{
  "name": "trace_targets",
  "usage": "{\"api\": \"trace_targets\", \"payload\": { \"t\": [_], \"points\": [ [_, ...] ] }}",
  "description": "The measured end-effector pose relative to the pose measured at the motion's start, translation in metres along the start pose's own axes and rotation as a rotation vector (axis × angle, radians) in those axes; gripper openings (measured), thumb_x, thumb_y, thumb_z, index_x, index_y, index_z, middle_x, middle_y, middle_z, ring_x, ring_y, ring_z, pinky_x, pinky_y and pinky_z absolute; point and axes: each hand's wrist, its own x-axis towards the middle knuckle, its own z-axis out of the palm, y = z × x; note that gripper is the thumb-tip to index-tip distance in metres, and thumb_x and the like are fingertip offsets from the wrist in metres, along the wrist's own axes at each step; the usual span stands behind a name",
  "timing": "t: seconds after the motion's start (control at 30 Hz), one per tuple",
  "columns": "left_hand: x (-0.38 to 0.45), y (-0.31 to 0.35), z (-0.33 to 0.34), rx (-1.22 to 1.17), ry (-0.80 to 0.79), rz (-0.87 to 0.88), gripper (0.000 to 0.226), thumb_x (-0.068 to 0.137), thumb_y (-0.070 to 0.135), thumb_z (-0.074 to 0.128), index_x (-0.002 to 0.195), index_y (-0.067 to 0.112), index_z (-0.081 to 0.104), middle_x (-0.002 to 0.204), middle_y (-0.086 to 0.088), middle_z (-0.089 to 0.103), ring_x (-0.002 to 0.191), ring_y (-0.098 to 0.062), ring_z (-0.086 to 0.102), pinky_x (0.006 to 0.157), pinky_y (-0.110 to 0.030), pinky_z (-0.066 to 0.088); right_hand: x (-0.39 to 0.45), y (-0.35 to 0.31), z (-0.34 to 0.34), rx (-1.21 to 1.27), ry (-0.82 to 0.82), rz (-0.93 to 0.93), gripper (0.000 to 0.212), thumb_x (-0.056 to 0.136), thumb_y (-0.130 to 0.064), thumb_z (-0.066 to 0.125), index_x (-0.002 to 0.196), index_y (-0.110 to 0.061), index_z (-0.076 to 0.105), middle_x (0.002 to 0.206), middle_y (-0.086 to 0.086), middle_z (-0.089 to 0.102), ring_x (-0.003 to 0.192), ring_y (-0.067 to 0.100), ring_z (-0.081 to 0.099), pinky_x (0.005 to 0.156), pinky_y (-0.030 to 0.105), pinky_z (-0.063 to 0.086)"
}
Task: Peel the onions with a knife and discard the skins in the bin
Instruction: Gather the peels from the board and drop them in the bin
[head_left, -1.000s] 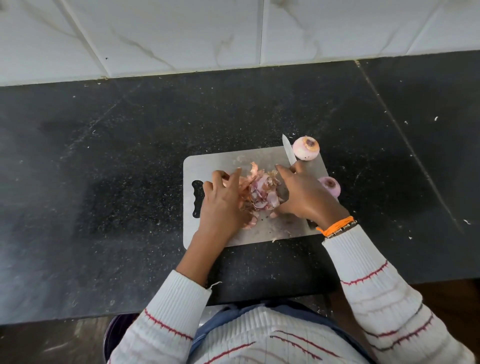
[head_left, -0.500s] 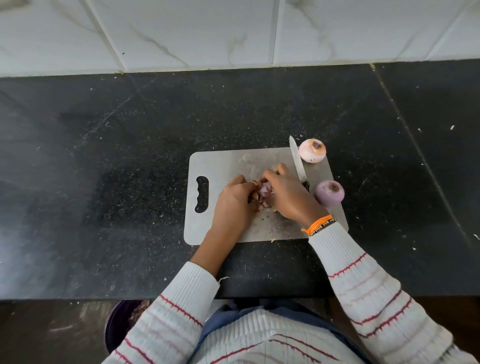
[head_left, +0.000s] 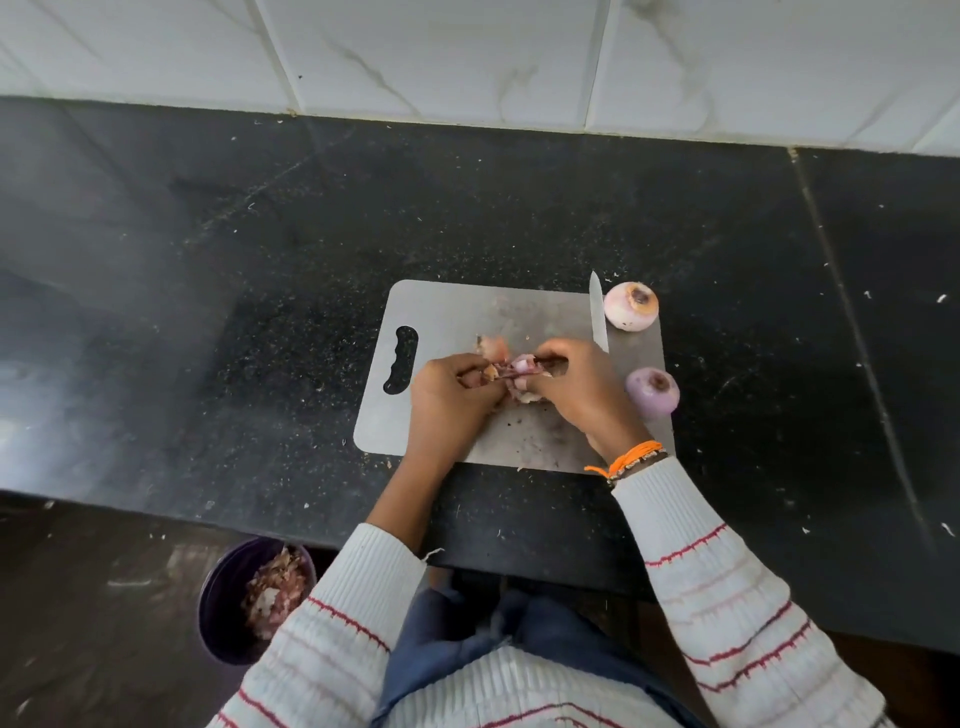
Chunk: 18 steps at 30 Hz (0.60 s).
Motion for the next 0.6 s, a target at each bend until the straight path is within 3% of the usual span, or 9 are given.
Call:
{"api": "trace_targets", "payload": {
  "t": [0.1,0.17,0.23,0.3,0.4,0.47,0.6],
  "points": [
    [-0.008,-0.003,-0.010,-0.149,0.020,-0.104,0.020,0.071,0.009,0.074,0.066,0.028,0.072,0.070,-0.008,0.071,0.066,-0.022,0.063,0.071,-0.043,0.056,-0.004,-0.003,-0.005,0.204,-0.077,0.090,0.017,0.073,-0.006,0.076,0.082,-0.016,0.066,0.081,0.001,0.065,0.081,0.018,0.062,0.082,0.036,0.053],
    [-0.012,-0.006,-0.017,-0.257,0.045,-0.146,0.022,0.075,0.003,0.070,0.068,0.023,0.073,0.069,-0.008,0.069,0.064,-0.019,0.061,0.066,-0.034,0.055,-0.008,-0.007,-0.007,0.340,-0.117,0.130,0.021,0.075,0.000,0.073,0.075,-0.019,0.064,0.077,0.003,0.065,0.080,0.023,0.065,0.082,0.041,0.056],
    [-0.018,-0.006,-0.025,-0.360,0.072,-0.160,0.019,0.079,-0.005,0.065,0.076,0.012,0.071,0.064,-0.004,0.065,0.054,-0.009,0.059,0.052,-0.020,0.052,-0.012,-0.013,-0.008,0.466,-0.181,0.168,0.013,0.079,0.004,0.067,0.083,-0.008,0.065,0.078,0.009,0.065,0.074,0.021,0.065,0.077,0.033,0.057],
    [-0.024,-0.005,-0.034,-0.449,0.084,-0.168,0.014,0.081,-0.008,0.062,0.084,0.003,0.069,0.060,0.000,0.066,0.050,-0.003,0.060,0.049,-0.014,0.049,-0.016,-0.022,-0.006,0.560,-0.244,0.190,0.011,0.082,0.006,0.062,0.089,-0.002,0.063,0.080,0.009,0.065,0.071,0.016,0.065,0.072,0.023,0.056],
    [-0.035,-0.010,-0.051,-0.542,0.108,-0.185,0.013,0.082,-0.007,0.061,0.093,-0.004,0.068,0.060,0.003,0.068,0.053,-0.003,0.061,0.052,-0.014,0.050,-0.023,-0.037,0.004,0.672,-0.336,0.200,0.013,0.084,0.007,0.058,0.083,-0.006,0.063,0.082,0.009,0.065,0.068,0.011,0.066,0.065,0.016,0.056],
    [-0.044,-0.015,-0.064,-0.580,0.130,-0.201,0.014,0.083,-0.003,0.062,0.096,-0.003,0.068,0.064,0.002,0.067,0.057,-0.004,0.060,0.054,-0.015,0.052,-0.028,-0.048,0.015,0.715,-0.402,0.215,0.013,0.084,0.006,0.057,0.083,-0.006,0.063,0.083,0.009,0.066,0.072,0.012,0.067,0.069,0.018,0.057],
    [-0.065,-0.031,-0.099,-0.687,0.206,-0.245,0.015,0.081,0.005,0.066,0.095,0.003,0.070,0.086,-0.017,0.060,0.078,-0.021,0.053,0.072,-0.022,0.055,-0.042,-0.076,0.049,0.814,-0.577,0.256,0.013,0.083,0.007,0.056,0.083,-0.003,0.064,0.074,0.006,0.070,0.071,0.013,0.069,0.064,0.018,0.057]
  ]
}}
